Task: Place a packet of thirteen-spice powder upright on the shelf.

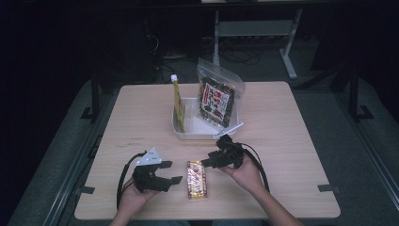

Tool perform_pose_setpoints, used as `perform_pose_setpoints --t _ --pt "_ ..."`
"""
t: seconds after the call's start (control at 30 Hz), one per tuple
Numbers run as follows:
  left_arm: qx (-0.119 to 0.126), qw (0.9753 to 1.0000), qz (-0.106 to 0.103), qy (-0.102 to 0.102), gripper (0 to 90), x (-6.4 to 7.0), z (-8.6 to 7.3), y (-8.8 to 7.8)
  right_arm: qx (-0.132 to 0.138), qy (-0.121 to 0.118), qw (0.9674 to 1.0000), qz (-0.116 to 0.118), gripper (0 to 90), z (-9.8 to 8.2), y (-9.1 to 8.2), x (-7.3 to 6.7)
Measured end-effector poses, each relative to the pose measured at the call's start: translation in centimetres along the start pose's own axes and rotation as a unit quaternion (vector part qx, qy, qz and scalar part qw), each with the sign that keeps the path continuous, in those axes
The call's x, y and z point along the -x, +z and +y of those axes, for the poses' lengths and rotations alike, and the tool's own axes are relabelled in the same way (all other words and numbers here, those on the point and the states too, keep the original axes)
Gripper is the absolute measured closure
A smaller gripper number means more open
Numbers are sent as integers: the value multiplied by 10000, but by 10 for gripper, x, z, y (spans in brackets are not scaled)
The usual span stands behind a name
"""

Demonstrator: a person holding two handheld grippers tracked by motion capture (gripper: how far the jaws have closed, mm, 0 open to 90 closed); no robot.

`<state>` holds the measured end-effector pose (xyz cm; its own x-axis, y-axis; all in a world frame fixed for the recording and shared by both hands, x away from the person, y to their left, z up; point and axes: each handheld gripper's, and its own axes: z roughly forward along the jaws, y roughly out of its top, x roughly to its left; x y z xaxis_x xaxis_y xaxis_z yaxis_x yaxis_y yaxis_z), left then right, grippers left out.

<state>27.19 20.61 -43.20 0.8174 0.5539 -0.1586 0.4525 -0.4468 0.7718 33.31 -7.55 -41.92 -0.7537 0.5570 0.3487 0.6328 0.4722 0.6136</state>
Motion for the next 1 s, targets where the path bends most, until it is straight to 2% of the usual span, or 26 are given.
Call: perform_pose_setpoints --t 0.3,0.67,0.77,1.0 --pt "-49 10000 -19 5 274 2 0 4 -159 -81 9996 227 659 -15 2 -1" --pt "-60 10000 -10 24 274 3 0 4 -620 -483 9959 449 860 -36 7 -11" --pt "-78 10000 -17 12 274 3 0 5 -776 -539 9944 481 862 -42 11 -15" --pt "-114 9999 -34 27 268 4 0 5 -821 -576 9932 583 852 -46 18 -20"
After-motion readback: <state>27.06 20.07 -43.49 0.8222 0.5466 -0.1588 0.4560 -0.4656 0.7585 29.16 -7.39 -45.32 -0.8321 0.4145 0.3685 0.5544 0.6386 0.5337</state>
